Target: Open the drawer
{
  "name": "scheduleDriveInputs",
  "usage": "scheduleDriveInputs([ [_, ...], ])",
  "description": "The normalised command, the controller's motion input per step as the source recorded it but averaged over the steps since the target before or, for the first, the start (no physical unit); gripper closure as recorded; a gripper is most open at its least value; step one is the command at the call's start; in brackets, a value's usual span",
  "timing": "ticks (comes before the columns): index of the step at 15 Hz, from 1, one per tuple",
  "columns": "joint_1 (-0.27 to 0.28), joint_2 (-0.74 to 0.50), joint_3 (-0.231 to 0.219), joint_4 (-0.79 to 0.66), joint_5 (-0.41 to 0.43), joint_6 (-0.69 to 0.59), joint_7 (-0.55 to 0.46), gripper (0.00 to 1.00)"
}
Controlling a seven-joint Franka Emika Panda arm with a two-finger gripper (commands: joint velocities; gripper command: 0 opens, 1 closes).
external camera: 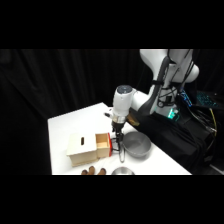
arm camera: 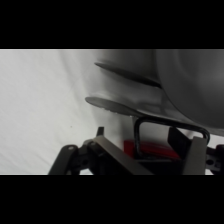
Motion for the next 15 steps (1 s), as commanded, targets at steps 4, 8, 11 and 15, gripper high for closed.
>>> scheduleDriveInputs([
  [4, 0.039, -0.77, -0.009, -0.39, -0.418, -0.38, 0.27, 0.00],
  [8, -0.382, -0.82, 0.411, -0.34, -0.287, -0.43, 0.17, 0.00],
  [11, -0.487, -0.62, 0.531, -0.21, 0.171, -0.36, -0.20, 0.00],
  [15, -0.345, -0.38, 0.351, -0.04, 0.326, -0.23, -0.36, 0.00],
])
